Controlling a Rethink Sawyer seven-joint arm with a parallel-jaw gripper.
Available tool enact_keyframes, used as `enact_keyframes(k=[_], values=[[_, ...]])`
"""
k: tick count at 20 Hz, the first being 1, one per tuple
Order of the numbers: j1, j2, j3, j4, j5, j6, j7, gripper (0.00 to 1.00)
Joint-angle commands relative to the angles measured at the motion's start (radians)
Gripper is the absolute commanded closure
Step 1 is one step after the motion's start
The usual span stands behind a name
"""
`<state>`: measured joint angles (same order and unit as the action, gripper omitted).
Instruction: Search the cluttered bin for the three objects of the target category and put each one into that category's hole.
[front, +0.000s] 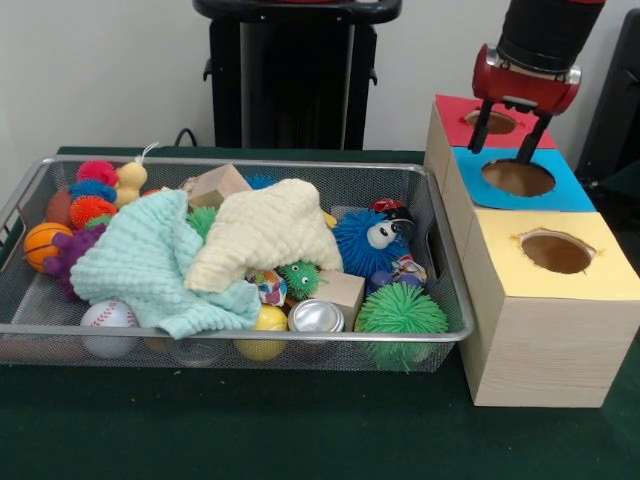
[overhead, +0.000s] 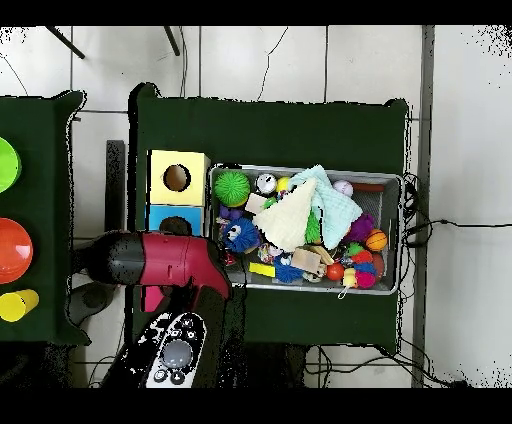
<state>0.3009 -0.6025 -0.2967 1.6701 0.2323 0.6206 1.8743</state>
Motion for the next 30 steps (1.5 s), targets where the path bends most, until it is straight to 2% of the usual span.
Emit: enact_keyframes(k=[1,3,8,12,16,26,30], values=[[-0.091,-0.083,0.073,0.069,-0.036,-0.052,0.048,0.0],[-0.129,-0.107,0.083,0.09,-0.046,-0.057,0.012,0.0],[-0.226,-0.103,0.132,0.104,-0.079,-0.103,-0.056,0.0],[-0.267,-0.101,0.143,0.077,-0.113,-0.079,-0.078,0.0],[-0.303,-0.078,0.168,0.069,-0.145,-0.101,-0.069,0.0],[-0.298,0.039,0.198,0.048,-0.212,-0.241,0.038,0.0],[-0.253,0.142,0.166,-0.043,-0.206,-0.217,0.089,0.0]])
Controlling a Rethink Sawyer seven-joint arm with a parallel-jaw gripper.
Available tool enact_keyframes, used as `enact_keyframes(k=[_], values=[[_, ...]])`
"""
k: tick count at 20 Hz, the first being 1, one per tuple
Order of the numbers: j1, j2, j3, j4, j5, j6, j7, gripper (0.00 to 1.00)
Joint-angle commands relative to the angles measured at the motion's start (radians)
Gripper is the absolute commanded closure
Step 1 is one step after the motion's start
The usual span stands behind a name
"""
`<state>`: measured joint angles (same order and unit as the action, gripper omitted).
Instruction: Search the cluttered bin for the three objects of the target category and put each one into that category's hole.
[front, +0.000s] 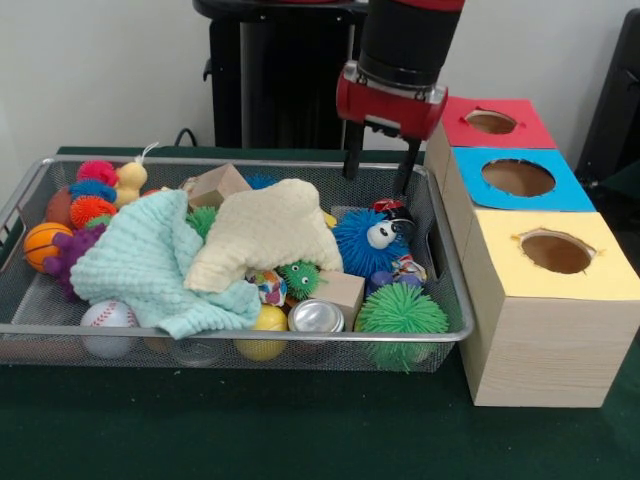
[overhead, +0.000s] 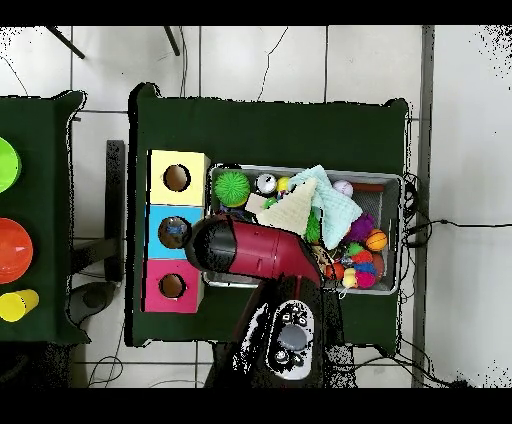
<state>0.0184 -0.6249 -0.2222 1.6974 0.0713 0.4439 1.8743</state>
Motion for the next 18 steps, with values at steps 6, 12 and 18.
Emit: enact_keyframes(k=[6,12,18], values=[[0.064,0.182,0.057,-0.095,-0.03,0.013,0.114,0.0],[0.045,0.156,0.072,-0.037,-0.015,-0.02,0.112,0.0],[0.004,0.133,0.088,0.023,-0.015,-0.073,0.113,0.0]])
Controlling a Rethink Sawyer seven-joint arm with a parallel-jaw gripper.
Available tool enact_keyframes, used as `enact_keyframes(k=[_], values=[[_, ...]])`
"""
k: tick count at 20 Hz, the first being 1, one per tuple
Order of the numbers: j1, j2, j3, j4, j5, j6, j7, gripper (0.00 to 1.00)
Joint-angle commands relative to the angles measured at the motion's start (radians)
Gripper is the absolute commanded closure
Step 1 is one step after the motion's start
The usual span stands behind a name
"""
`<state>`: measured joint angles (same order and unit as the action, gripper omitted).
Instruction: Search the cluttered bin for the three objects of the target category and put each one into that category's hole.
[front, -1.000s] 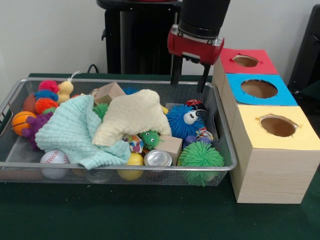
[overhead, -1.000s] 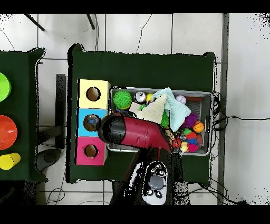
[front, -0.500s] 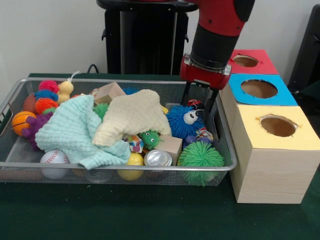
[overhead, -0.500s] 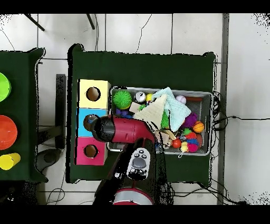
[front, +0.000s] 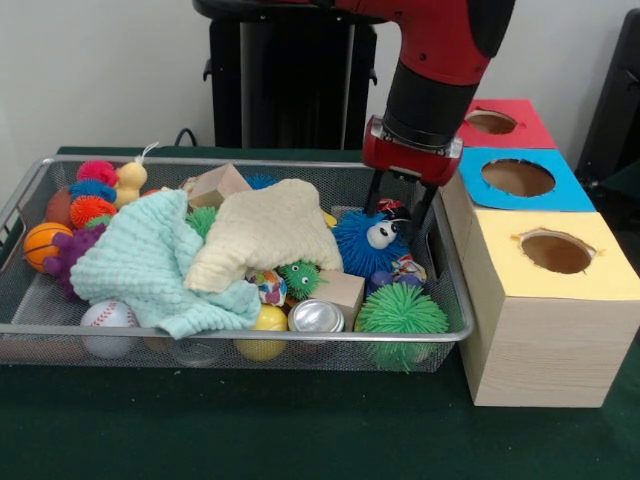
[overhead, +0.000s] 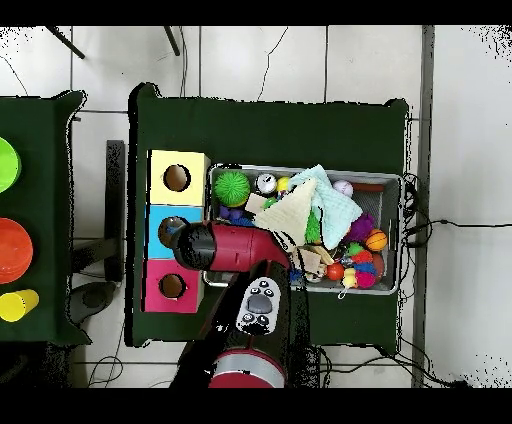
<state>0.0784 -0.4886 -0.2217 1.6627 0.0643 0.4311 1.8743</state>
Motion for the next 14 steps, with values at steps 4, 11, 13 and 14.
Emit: enact_keyframes(k=[4,11,13,14], values=[[-0.088,0.002,0.11,0.079,0.005,-0.095,0.127,0.0],[-0.201,-0.038,0.141,0.15,-0.046,-0.13,0.057,0.0],[-0.226,-0.037,0.145,0.149,-0.06,-0.137,0.043,0.0],[-0.234,-0.037,0.144,0.147,-0.066,-0.141,0.038,0.0]])
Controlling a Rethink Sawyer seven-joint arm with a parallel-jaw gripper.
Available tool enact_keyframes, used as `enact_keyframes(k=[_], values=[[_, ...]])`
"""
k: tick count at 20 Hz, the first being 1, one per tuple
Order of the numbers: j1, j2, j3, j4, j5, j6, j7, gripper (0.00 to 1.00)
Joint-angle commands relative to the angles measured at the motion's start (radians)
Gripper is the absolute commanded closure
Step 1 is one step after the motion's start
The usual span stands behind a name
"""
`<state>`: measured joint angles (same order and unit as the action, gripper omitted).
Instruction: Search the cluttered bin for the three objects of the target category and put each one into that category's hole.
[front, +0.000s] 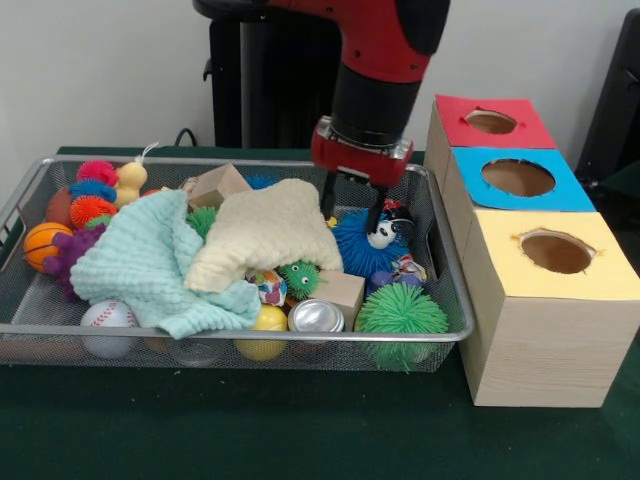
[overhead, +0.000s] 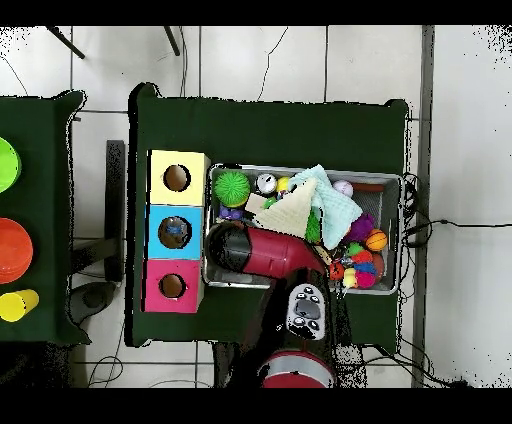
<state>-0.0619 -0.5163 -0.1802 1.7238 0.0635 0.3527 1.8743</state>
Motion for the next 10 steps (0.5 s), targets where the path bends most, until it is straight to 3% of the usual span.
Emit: enact_keyframes(k=[1,10], values=[[-0.105,-0.005,0.106,0.083,-0.071,-0.063,0.031,0.0],[-0.129,0.004,0.089,0.068,-0.113,-0.081,0.054,0.0]])
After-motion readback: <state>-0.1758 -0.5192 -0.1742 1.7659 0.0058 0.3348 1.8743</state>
